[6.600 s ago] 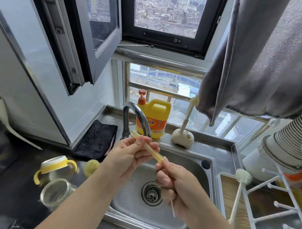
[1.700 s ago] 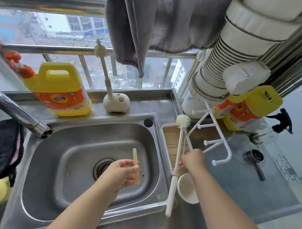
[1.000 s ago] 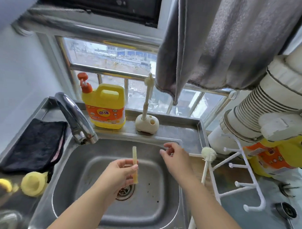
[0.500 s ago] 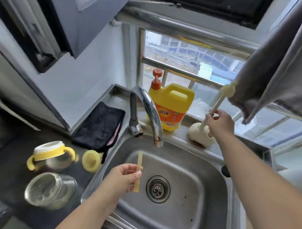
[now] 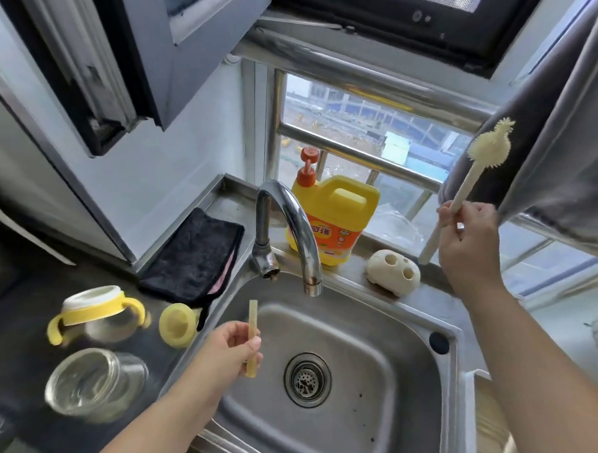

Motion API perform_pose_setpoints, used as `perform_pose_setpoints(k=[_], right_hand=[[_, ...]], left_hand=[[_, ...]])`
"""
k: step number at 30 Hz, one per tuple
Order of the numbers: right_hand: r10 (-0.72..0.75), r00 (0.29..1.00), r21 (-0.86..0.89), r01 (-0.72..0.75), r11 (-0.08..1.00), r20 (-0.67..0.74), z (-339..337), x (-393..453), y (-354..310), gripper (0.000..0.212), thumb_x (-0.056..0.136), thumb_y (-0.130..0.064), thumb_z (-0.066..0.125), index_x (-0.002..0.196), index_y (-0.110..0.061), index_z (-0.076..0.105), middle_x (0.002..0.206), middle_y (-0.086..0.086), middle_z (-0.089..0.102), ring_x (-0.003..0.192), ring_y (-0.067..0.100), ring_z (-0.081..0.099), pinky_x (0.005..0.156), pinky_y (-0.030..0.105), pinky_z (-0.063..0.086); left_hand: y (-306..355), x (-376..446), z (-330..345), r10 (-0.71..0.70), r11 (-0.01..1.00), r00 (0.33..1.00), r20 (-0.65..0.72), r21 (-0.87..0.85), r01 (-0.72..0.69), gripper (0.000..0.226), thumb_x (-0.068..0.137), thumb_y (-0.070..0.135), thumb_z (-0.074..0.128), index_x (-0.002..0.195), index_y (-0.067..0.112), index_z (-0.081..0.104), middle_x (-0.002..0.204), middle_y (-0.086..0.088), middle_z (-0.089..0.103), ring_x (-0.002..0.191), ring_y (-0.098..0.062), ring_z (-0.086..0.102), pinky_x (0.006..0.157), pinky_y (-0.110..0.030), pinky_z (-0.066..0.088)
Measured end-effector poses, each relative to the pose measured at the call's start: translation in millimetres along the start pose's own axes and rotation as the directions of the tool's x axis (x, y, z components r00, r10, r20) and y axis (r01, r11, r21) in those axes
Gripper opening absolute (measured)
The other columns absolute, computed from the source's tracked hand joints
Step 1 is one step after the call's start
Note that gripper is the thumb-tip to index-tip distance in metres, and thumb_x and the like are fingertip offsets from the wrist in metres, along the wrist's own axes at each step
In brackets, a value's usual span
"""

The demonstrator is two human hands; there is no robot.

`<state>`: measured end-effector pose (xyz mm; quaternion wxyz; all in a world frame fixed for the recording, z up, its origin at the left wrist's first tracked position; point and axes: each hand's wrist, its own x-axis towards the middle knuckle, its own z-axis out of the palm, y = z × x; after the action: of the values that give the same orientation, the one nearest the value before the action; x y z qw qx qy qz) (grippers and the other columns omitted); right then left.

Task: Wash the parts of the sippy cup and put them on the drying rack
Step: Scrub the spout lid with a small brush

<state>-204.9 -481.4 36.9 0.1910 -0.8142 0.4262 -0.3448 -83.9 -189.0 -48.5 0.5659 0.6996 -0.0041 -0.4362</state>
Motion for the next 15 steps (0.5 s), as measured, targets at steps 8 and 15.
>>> perform_pose_setpoints(k=[8,15], right_hand=[[0.137,0.815,0.225,-0.311,0.924,0.563,0.8,-72.2,-44.7,0.022,0.102,-0.024,0.037,0.09,-0.027,0.055,0.054,-0.006,0.047,0.042,0.005,0.041,0.044,0.021,0.035],[0.236,0.627,0.127,-0.477,0.869,0.742,27.4,-58.3,-80.7,0.021,0.101,-0.028,0.041,0.111,-0.025,0.058,0.063,-0.003,0.056,0.047,0.011,0.043,0.042,0.022,0.037]], left_hand=[[109.1,-18.4,-8.2,0.567,0.774,0.824,-0.021,0.355,-0.524,0.014,0.1,0.021,0.044,0.092,0.025,0.055,0.074,0.005,0.053,0.068,-0.012,0.049,0.067,-0.024,0.041],[229.4,19.9,27.1,0.81,0.118,0.521,0.267,0.798,-0.592,0.022,0.098,0.016,0.044,0.089,0.007,0.062,0.073,-0.002,0.054,0.069,-0.024,0.053,0.056,-0.029,0.036]])
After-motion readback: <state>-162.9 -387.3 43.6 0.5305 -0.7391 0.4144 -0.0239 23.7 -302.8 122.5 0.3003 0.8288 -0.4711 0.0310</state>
